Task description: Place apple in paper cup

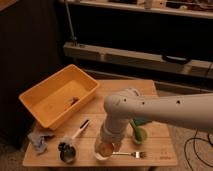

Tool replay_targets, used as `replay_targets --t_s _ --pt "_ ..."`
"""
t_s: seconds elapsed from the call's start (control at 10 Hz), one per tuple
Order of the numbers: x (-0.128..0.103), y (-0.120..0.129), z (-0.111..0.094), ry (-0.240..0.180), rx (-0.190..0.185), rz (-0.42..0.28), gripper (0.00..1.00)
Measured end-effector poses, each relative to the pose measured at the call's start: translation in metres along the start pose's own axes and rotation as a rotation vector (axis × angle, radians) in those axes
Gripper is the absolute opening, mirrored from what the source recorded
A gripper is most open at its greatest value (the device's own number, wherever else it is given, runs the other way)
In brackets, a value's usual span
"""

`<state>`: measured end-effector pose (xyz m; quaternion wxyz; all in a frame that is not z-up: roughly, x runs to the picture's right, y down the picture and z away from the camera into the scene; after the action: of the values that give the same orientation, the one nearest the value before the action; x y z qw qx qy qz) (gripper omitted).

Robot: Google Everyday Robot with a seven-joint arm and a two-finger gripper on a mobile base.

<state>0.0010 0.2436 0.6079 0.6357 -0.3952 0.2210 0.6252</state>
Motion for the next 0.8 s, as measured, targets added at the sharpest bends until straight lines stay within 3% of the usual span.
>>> replay_targets --t_s 0.3,0.5,0.8 --pt "-0.003 -0.001 -0.003 -0.013 0.001 0.019 0.80" --pt "-0.009 -0.003 -0.009 -0.035 -0.023 0.053 0.80" --pt "-0.037 -0.003 -0.034 -0.074 -0.032 0.091 0.80"
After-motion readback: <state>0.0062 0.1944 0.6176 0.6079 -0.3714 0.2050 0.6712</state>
